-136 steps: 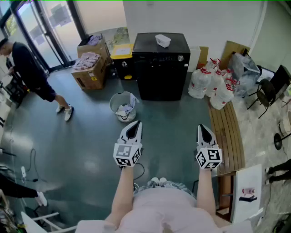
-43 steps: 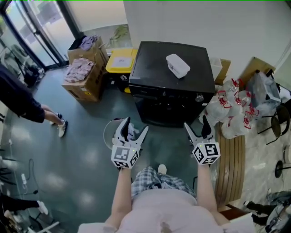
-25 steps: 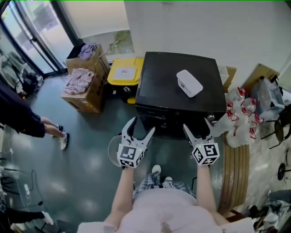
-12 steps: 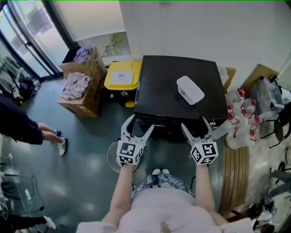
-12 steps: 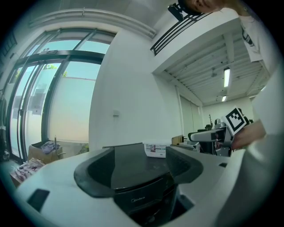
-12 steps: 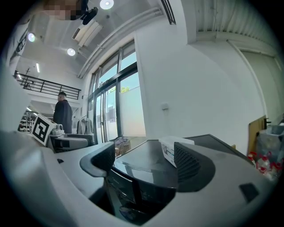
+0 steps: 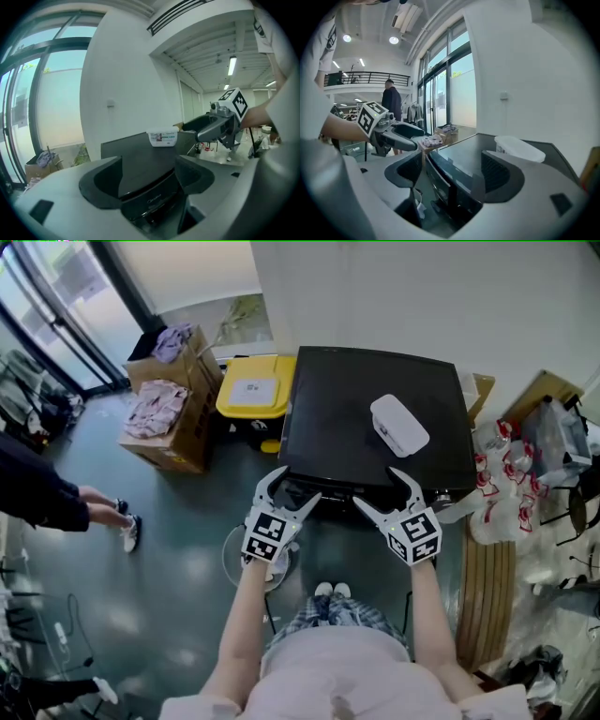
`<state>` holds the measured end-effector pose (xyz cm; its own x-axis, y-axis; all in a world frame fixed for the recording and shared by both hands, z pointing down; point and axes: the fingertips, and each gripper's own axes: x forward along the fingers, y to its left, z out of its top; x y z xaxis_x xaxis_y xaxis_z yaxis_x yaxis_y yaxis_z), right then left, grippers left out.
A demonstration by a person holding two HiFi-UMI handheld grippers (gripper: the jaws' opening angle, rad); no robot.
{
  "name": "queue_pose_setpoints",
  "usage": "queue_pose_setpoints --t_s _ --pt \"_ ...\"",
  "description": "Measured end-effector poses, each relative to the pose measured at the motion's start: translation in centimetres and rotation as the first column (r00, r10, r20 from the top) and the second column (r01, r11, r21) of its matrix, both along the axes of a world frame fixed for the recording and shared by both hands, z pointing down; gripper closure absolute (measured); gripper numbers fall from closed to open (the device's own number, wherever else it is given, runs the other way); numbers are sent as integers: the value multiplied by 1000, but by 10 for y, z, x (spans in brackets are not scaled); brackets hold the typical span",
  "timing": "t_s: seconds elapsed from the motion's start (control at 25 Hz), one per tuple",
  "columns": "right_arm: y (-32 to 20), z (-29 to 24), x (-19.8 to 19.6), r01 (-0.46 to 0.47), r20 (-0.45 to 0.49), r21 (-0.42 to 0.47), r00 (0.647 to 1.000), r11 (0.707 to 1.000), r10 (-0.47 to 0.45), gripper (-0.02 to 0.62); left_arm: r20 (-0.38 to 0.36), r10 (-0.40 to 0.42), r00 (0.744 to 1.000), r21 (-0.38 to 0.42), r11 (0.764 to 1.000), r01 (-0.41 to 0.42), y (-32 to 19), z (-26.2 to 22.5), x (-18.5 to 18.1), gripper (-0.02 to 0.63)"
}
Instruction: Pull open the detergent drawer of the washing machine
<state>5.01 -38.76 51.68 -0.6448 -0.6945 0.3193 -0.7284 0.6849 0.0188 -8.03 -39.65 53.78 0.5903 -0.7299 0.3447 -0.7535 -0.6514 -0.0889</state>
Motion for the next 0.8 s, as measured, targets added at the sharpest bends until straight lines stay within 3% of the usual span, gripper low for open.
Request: queue_pose_setpoints --t_s 0.16,0.36,0.68,0.8 --pt "-1 19 -24 147 -104 -90 982 985 -156 192 111 88 990 -81 994 -80 -4 20 3 259" --pt "1 50 -52 318 -243 -204 900 926 -362 200 243 209 947 -192 968 -164 -9 52 8 259" --pt "12 101 -84 447 -391 -351 729 823 -562 243 406 405 819 -367 893 -259 1 103 6 261" --pt "13 116 -87 453 -420 -391 687 801 -593 250 429 438 790 -393 878 -274 2 113 5 261"
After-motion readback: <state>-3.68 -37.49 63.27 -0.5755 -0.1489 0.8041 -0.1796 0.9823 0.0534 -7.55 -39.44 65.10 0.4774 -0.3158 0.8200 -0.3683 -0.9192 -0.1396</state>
